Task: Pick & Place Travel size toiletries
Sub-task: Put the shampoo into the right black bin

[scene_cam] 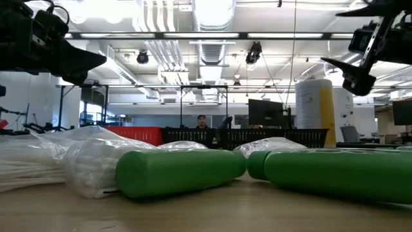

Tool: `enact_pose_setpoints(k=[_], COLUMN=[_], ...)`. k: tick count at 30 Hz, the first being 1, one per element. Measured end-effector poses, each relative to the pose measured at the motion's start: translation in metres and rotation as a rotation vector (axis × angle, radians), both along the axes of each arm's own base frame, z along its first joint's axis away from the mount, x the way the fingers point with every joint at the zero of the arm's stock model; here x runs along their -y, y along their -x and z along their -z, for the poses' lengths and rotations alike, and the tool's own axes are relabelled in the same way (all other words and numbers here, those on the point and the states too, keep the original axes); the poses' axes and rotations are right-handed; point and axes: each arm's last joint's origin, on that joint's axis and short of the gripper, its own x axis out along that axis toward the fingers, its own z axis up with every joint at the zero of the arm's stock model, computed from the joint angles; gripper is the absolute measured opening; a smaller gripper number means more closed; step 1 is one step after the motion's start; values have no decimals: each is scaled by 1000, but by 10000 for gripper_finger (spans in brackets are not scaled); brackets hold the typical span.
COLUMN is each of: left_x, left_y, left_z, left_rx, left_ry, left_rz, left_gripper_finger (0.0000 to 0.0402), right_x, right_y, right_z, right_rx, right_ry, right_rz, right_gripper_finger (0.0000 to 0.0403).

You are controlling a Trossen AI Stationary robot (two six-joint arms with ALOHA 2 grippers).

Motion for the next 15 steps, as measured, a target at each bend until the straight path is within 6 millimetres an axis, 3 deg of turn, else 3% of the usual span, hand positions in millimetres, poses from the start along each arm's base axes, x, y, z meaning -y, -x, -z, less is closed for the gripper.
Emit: enact_pose_setpoints(k=[3,6,15], left_x=[0,0,0], left_y=[0,0,0], left_z=[0,0,0], left_rx=[-1,-1,0], left_ry=[0,0,0], left_rz=[0,0,0], left_gripper_finger=[12,12,12], right_x=[0,4,5], right_y=[0,0,7], right_z=[0,0,-23], right_rx=[-3,11,257], right_ry=[-125,-141,-123], right_rz=[-3,117,176], right_gripper_finger=[364,364,364])
